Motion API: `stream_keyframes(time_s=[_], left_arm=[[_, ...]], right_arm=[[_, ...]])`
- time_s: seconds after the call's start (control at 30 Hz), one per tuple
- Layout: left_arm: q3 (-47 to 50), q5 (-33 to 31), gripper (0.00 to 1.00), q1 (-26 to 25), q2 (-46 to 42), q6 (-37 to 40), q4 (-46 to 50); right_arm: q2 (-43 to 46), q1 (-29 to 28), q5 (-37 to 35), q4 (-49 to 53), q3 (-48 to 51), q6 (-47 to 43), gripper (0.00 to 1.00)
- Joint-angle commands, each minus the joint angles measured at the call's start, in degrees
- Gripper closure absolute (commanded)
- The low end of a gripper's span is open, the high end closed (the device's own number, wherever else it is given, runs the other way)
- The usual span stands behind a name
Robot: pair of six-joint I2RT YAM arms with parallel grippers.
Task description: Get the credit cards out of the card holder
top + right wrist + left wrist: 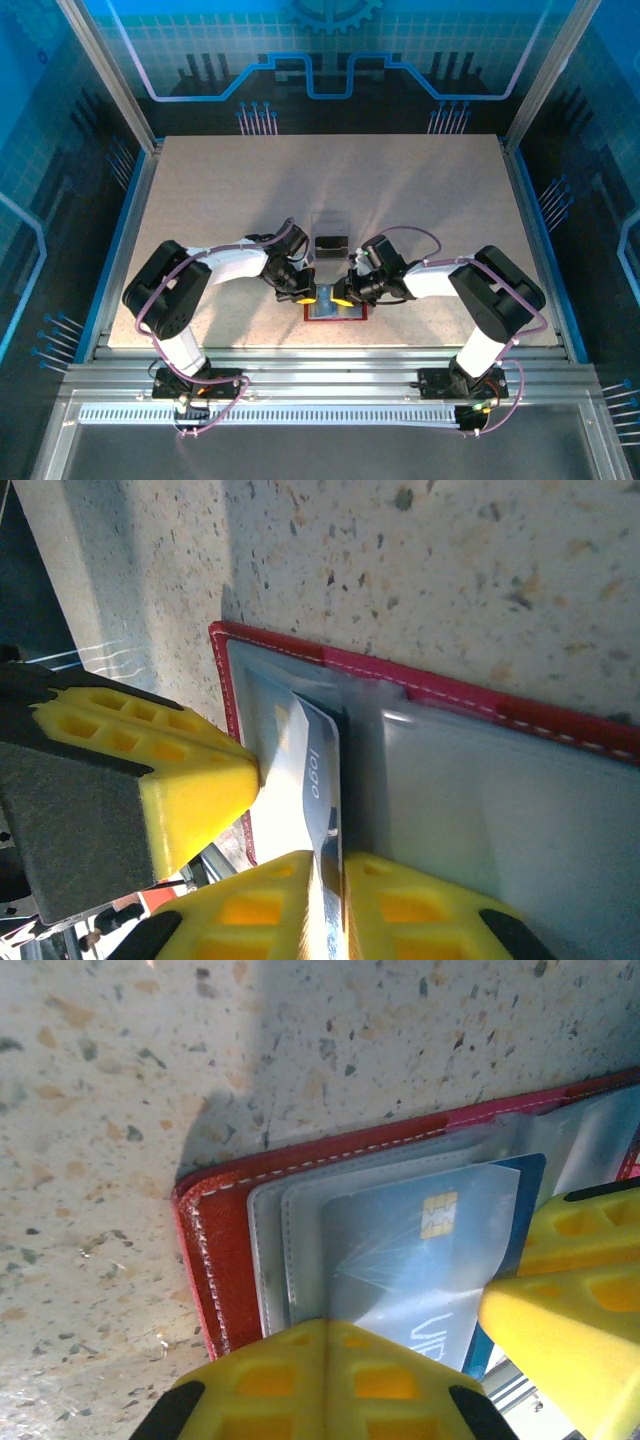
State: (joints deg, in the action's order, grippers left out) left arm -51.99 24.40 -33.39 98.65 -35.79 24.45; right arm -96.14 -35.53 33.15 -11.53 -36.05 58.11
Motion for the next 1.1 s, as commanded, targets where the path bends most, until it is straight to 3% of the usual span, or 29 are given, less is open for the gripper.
stream_keyframes(time_s=[0.0, 0.47, 1.07], left_arm=[[1.2, -2.1, 1.0, -0.3, 1.4, 1.3, 3.5], [1.2, -2.2, 1.0, -0.3, 1.2, 1.3, 3.7], [1.2, -2.8, 1.0, -0.4, -0.6, 1.2, 4.6]], right_arm=[[1.4, 0.9, 1.3, -1.1, 0.9, 0.4, 0.87], [3.8, 1.6, 1.0, 0.9, 1.4, -0.5, 0.93], [10.1, 4.4, -4.6, 21.2, -1.8, -9.7, 0.94]])
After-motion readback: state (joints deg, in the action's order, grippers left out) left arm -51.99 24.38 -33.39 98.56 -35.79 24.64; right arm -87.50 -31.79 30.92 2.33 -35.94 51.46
